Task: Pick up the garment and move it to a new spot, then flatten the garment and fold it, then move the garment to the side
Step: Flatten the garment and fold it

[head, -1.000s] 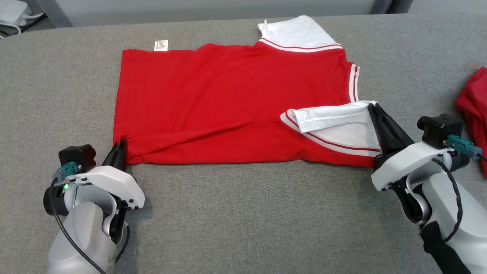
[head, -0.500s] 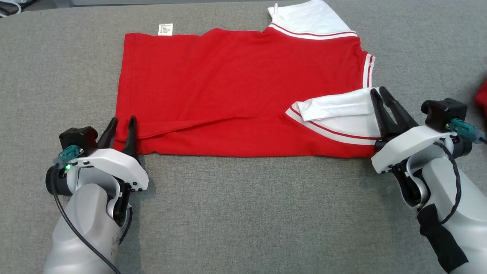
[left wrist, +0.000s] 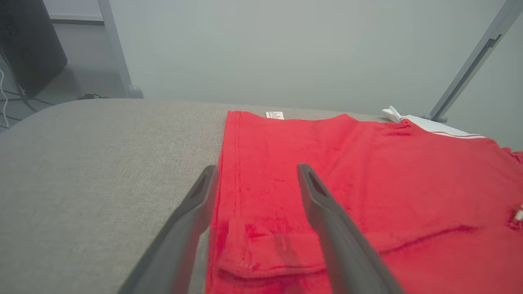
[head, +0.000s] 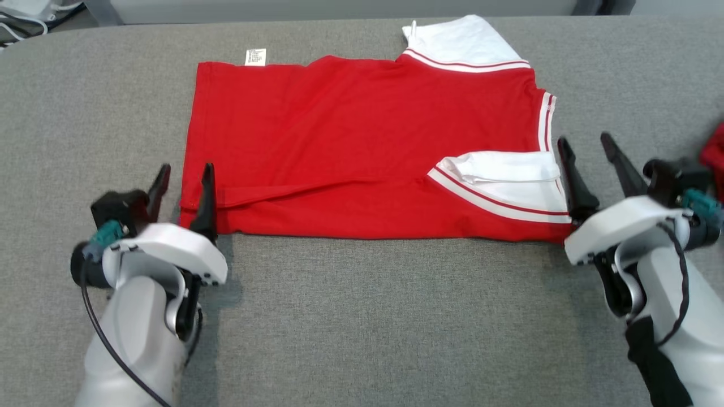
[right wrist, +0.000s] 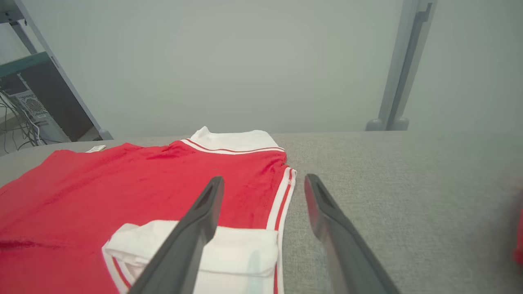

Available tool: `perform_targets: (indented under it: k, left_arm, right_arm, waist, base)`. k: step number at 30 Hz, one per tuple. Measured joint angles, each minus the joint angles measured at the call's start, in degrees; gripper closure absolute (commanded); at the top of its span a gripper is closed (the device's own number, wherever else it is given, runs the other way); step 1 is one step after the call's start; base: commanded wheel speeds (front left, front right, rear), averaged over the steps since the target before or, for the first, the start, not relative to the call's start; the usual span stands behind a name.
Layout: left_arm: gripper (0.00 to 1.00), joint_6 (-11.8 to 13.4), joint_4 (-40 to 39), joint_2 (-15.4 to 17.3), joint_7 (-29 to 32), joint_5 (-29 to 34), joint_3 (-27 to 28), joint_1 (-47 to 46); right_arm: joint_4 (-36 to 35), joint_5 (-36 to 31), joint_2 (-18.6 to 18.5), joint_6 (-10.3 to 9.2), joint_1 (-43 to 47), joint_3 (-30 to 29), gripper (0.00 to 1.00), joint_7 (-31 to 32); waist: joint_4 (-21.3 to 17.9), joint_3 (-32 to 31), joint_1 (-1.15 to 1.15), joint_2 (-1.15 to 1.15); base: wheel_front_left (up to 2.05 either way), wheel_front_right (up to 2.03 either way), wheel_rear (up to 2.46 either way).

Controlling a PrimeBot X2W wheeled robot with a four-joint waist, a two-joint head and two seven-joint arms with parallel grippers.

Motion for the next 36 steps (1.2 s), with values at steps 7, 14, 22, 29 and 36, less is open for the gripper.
perform_targets:
  k: [7,14,22,29,36]
  left_arm:
    - [0.0,0.15,-2.97,-0.74,0.01,0.43,1.6,7.75]
    - [0.0,0.15,-5.33,-1.7,0.01,1.03,3.05,12.88]
    - [0.0,0.11,-6.53,-2.42,0.01,1.93,3.44,14.32]
    - [0.0,-0.16,-6.93,-2.56,0.01,2.83,3.54,14.3]
    - [0.0,-0.31,-7.44,-2.69,0.01,3.46,3.83,14.3]
  right_arm:
    - [-3.08,0.2,-0.14,-0.01,7.84,0.2,0.0,0.0]
    - [-3.68,2.34,-0.15,-0.01,13.84,1.56,0.0,0.0]
    - [-2.65,5.2,1.25,-0.01,15.38,2.02,0.0,0.0]
    - [0.78,11.65,2.61,-0.01,15.23,0.23,0.0,0.0]
    - [2.15,13.69,2.76,-0.01,13.85,0.43,0.0,0.0]
  waist:
    - [-0.6,-2.93,0.0,0.0]
    - [-1.72,-5.13,0.0,0.0]
    - [-1.22,-5.05,0.0,0.0]
    - [0.2,-4.11,0.0,0.0]
    - [0.82,-3.15,0.0,0.0]
  base:
    - [0.0,0.0,0.0]
    - [0.0,0.0,0.0]
    - [0.0,0.0,0.0]
    - [0.0,0.0,0.0]
    - [0.0,0.0,0.0]
